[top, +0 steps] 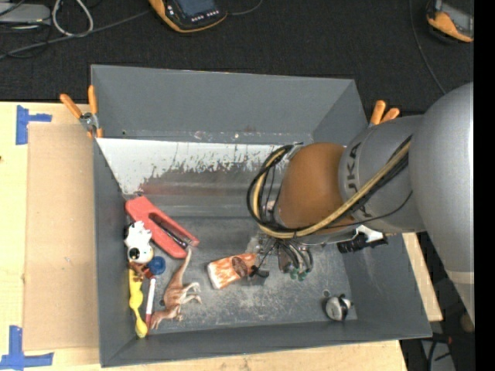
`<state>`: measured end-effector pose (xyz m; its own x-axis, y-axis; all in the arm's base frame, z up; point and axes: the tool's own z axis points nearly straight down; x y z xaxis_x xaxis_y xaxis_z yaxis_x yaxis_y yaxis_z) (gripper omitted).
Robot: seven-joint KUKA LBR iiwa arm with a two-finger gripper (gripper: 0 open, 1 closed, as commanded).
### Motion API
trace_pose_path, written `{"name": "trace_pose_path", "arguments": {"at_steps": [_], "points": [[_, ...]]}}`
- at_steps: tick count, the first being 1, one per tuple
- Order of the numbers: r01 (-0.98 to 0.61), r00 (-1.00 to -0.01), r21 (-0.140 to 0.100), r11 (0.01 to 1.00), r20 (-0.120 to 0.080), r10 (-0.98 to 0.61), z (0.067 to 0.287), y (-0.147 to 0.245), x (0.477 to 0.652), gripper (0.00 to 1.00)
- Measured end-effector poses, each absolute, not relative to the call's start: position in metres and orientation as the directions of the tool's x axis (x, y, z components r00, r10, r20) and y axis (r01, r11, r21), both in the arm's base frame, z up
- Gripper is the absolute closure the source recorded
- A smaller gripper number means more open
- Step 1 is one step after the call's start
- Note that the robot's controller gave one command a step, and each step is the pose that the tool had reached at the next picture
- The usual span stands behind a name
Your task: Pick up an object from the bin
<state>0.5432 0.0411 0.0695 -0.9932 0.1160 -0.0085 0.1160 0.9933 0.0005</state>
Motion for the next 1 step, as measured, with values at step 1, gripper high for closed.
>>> {"name": "trace_pose_path", "arguments": {"at_steps": [1], "points": [[0.127,-0.992,0.0,0.992,-0.003,0.127,0.1273,0.0451,0.5438,1.0]]}}
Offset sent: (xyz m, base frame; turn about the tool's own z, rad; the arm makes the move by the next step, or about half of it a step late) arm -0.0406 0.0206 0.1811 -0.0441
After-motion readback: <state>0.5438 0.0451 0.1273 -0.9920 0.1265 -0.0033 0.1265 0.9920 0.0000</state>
